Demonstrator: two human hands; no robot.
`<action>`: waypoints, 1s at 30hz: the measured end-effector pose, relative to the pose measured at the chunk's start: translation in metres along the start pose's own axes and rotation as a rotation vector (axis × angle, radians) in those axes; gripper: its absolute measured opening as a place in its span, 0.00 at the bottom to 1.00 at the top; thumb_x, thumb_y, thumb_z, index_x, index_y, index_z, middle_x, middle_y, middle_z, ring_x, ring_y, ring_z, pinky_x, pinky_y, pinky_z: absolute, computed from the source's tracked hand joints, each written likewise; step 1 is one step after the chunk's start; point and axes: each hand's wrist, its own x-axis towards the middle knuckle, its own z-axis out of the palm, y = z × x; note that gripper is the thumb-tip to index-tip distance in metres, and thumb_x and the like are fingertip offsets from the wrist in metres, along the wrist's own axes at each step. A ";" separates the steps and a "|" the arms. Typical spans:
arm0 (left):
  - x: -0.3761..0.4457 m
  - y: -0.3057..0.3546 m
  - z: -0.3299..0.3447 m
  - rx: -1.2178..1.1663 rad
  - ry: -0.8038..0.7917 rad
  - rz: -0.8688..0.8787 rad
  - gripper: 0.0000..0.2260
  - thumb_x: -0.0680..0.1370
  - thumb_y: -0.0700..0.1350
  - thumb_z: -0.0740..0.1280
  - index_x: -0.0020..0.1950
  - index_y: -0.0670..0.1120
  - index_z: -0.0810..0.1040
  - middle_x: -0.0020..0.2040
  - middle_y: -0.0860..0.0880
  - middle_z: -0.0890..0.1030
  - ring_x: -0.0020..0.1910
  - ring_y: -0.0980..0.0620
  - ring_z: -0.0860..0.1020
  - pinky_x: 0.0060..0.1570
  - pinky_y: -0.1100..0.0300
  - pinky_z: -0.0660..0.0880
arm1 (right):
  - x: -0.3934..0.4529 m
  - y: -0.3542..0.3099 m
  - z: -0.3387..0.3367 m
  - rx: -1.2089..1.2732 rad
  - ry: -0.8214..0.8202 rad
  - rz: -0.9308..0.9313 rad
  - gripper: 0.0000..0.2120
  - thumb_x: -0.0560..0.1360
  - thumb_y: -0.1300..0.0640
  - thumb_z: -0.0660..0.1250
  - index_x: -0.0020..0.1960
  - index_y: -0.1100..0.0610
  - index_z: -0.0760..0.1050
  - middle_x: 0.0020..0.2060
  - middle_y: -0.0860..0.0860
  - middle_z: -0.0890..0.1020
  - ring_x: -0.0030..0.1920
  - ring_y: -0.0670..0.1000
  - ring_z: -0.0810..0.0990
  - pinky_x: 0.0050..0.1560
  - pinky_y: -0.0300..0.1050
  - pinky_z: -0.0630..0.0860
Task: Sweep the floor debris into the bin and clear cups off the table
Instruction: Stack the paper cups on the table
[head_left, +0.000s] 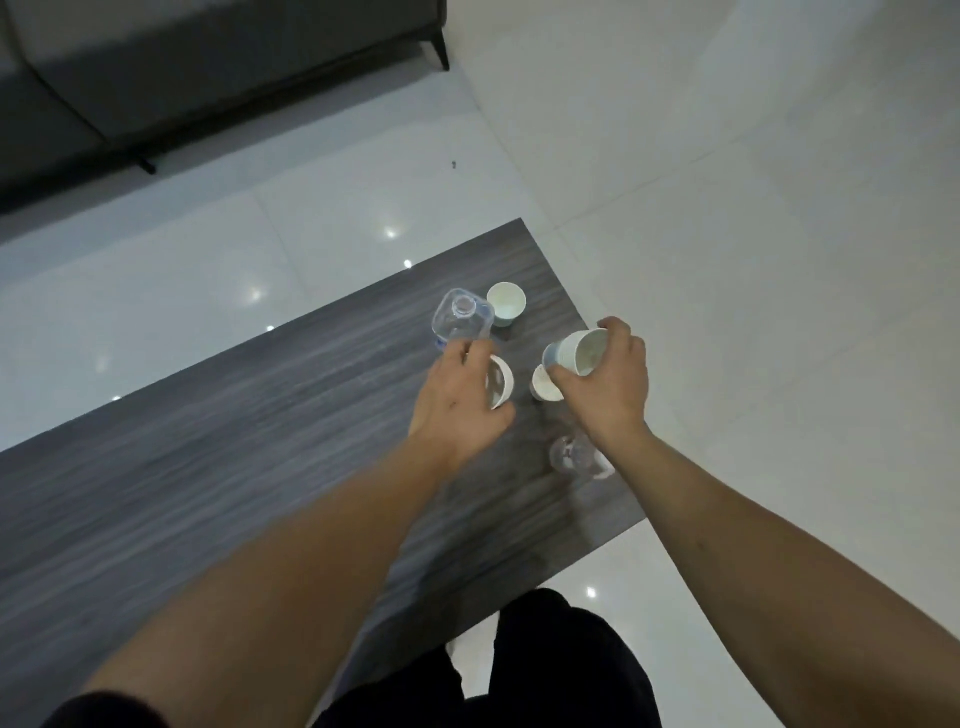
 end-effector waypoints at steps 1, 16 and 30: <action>0.000 0.005 0.001 -0.007 0.008 0.006 0.28 0.68 0.49 0.74 0.65 0.47 0.70 0.60 0.48 0.71 0.52 0.45 0.74 0.46 0.55 0.70 | 0.002 0.003 -0.005 -0.008 -0.010 0.005 0.36 0.64 0.47 0.79 0.66 0.52 0.67 0.58 0.54 0.73 0.52 0.53 0.74 0.48 0.40 0.66; 0.060 0.043 0.099 0.012 0.042 -0.236 0.27 0.65 0.46 0.77 0.61 0.44 0.72 0.58 0.46 0.73 0.49 0.44 0.76 0.44 0.58 0.69 | 0.124 0.043 0.028 0.067 -0.288 -0.080 0.35 0.63 0.46 0.80 0.64 0.53 0.69 0.55 0.52 0.75 0.48 0.48 0.71 0.44 0.39 0.66; 0.097 0.041 0.134 -0.082 0.070 -0.265 0.28 0.66 0.46 0.78 0.63 0.44 0.73 0.59 0.46 0.73 0.51 0.46 0.76 0.47 0.56 0.72 | 0.184 0.009 0.086 0.097 -0.443 -0.204 0.36 0.63 0.44 0.80 0.66 0.52 0.69 0.59 0.50 0.76 0.55 0.50 0.76 0.54 0.44 0.74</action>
